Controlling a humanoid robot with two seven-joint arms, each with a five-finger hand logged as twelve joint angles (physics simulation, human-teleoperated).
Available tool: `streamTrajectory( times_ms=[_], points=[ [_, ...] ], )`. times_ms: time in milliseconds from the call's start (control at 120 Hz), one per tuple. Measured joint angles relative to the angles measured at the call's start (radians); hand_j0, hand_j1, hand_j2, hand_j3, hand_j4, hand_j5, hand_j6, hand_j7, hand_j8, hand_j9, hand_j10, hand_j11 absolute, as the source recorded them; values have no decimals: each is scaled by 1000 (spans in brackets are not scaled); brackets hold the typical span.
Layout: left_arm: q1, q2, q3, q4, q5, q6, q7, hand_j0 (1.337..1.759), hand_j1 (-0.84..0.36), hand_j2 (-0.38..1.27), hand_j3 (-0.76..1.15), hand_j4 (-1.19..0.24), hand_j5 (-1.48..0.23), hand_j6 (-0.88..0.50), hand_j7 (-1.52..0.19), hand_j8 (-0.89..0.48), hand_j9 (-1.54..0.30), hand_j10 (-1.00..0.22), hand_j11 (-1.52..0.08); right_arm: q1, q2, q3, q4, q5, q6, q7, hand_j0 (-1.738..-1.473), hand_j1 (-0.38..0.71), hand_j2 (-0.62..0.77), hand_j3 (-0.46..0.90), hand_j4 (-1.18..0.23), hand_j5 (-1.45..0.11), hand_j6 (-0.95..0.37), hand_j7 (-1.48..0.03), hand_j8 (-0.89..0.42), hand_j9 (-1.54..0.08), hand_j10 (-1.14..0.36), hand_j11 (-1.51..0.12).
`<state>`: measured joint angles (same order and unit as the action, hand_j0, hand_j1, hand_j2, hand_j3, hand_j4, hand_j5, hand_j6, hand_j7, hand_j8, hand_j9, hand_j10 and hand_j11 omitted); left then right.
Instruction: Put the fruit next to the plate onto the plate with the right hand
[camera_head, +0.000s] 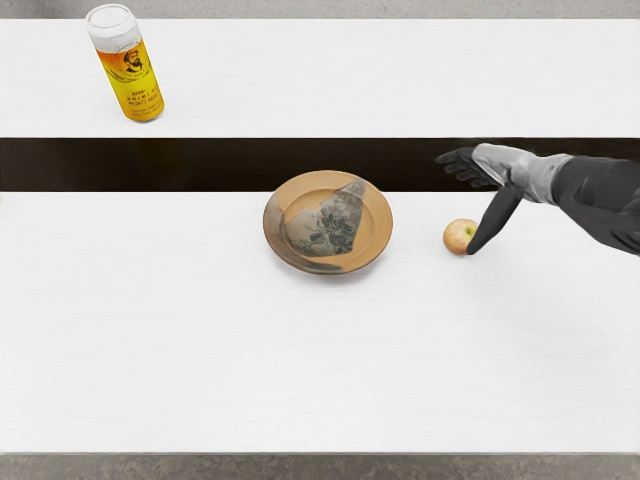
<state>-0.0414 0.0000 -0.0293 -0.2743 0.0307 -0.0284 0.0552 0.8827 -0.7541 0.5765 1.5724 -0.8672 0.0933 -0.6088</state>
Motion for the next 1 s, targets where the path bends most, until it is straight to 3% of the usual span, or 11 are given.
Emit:
streamTrajectory(
  times_ms=[225,392,1000],
  points=[
    [0,0,0,0,0,0,0,1658,349,0,0,0,0,0,0,0,0,0,0,-20,48,-123,-1,-87,-234,-2,-1658,-177,-27,0,-148,-189,-150,-189,-149,-189,-148,-189],
    [0,0,0,0,0,0,0,1658,349,0,0,0,0,0,0,0,0,0,0,-38,63,-163,-2,-103,-307,-2,-1658,-74,-44,0,-234,-300,-235,-300,-234,-300,-233,-300],
    [0,0,0,0,0,0,0,1658,349,0,0,0,0,0,0,0,0,0,0,-67,73,-179,-12,-117,-343,-2,-1658,77,-67,0,-364,-461,-362,-464,-331,-465,-361,-465]
  ],
)
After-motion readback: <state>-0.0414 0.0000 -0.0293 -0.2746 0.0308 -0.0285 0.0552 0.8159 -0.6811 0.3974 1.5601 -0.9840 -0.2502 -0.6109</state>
